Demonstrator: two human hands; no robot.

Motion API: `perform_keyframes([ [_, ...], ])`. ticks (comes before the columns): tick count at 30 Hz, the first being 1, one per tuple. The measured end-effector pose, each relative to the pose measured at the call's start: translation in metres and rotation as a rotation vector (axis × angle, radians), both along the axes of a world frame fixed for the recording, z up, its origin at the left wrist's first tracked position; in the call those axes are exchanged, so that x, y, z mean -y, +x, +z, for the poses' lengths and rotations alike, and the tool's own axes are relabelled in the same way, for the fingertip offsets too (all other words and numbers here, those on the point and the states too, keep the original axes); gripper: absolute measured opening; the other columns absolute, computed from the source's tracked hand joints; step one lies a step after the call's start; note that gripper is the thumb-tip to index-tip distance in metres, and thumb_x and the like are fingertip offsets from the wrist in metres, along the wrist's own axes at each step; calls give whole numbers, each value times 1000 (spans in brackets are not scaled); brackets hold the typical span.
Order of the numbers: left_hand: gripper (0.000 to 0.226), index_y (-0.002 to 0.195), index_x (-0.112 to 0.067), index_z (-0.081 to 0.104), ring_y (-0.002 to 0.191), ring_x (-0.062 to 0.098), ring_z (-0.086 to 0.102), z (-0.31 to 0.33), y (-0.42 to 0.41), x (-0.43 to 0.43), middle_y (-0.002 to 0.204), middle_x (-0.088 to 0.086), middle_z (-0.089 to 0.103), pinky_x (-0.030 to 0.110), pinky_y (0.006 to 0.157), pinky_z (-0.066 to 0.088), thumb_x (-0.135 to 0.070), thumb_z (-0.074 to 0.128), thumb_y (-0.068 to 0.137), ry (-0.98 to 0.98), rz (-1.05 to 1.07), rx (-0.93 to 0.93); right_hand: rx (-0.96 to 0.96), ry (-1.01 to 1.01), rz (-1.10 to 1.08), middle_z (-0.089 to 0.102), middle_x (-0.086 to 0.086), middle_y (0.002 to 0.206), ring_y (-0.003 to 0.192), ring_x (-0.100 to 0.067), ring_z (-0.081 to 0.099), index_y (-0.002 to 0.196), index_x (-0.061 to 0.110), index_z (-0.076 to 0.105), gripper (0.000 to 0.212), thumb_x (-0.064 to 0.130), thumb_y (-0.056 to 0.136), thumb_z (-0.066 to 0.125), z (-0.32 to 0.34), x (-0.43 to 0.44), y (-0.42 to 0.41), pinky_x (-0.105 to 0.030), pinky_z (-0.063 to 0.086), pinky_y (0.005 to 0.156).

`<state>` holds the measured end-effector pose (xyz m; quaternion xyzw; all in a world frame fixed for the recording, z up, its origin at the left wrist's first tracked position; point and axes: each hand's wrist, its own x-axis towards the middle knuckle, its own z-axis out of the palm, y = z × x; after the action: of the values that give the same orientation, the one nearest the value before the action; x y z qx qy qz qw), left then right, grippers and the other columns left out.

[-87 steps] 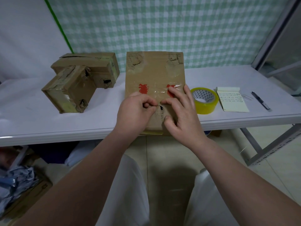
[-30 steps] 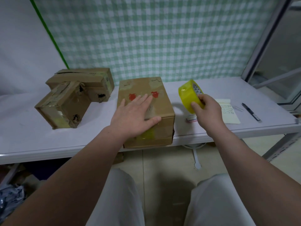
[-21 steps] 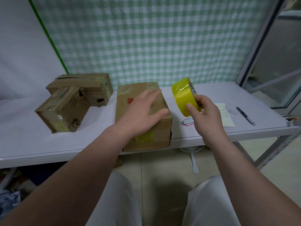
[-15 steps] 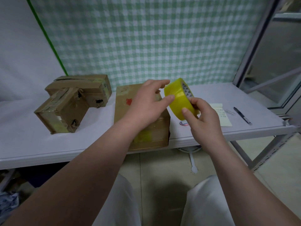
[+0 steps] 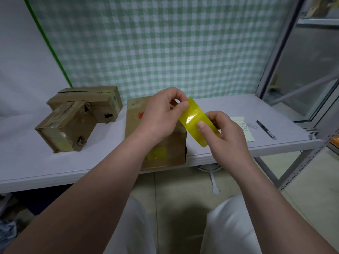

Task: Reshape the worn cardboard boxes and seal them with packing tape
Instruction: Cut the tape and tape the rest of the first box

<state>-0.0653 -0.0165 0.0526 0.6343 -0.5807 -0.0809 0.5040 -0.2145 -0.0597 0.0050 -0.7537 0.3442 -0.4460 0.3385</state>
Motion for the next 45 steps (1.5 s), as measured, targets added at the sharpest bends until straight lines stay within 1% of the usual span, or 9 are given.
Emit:
perform_keyframes([
  [6, 8, 77, -21, 55, 82, 27, 56, 6, -6, -6, 94, 23, 64, 48, 82, 48, -21, 58, 84, 17, -123, -219, -10, 23, -64, 62, 10, 77, 72, -3, 59, 80, 29, 56, 13, 36, 91, 58, 17, -2, -6, -24, 44, 61],
  [10, 14, 79, -15, 54, 79, 22, 52, 9, -1, -8, 85, 14, 62, 40, 76, 46, -10, 56, 92, 94, -153, -293, -28, 54, -61, 60, 10, 74, 67, -2, 53, 82, 25, 61, 17, 40, 89, 59, 22, -4, -7, -25, 40, 59],
  [14, 12, 82, -13, 56, 76, 24, 56, 10, 1, -12, 80, 14, 60, 50, 84, 51, -8, 54, 94, 115, -127, -276, -25, 82, -59, 60, 8, 74, 70, -9, 55, 83, 22, 63, 18, 37, 91, 59, 24, -7, -8, -29, 42, 63],
  [19, 13, 82, -13, 55, 72, 22, 54, 9, 3, -16, 75, 12, 57, 49, 81, 51, -9, 53, 95, 110, -126, -273, -32, 112, -52, 61, 7, 77, 73, -11, 57, 82, 23, 62, 19, 40, 90, 58, 27, -13, -6, -29, 44, 64],
  [26, 18, 78, -21, 54, 61, 9, 54, 6, 5, -15, 64, 2, 58, 35, 66, 50, -13, 54, 94, 21, -3, -80, 16, 177, -38, 61, 5, 69, 64, -11, 56, 74, 18, 61, 38, 55, 84, 60, 28, -21, -1, -29, 44, 59],
  [31, 21, 74, -24, 52, 62, 15, 51, -3, 18, -9, 60, -6, 48, 44, 70, 54, -15, 54, 93, 44, 89, -58, 106, 346, 172, 65, 5, 73, 69, -10, 60, 84, 19, 65, 37, 54, 73, 58, 26, -33, 5, -28, 46, 62],
  [35, 22, 75, -26, 50, 57, 6, 48, 3, 26, -9, 64, -8, 51, 14, 54, 37, -15, 53, 94, 45, 183, 153, 69, 338, 148, 68, -7, 84, 75, -20, 64, 90, 12, 65, 39, 49, 82, 60, 22, -39, 14, -36, 51, 68],
  [40, 12, 82, -21, 55, 59, 10, 51, 16, 42, -7, 65, -5, 53, 24, 57, 41, -17, 55, 94, 76, 151, 255, -1, 429, 92, 69, -19, 89, 85, -33, 66, 91, 2, 66, 54, 55, 83, 59, 12, -39, 20, -47, 53, 79],
  [45, 9, 85, -17, 57, 62, 7, 47, 10, 57, 2, 67, -8, 50, 21, 56, 36, -18, 54, 94, 255, 70, 329, 37, 535, 107, 66, -12, 75, 69, -22, 59, 81, 4, 65, 48, 52, 85, 63, 0, -53, 31, -35, 47, 66],
])
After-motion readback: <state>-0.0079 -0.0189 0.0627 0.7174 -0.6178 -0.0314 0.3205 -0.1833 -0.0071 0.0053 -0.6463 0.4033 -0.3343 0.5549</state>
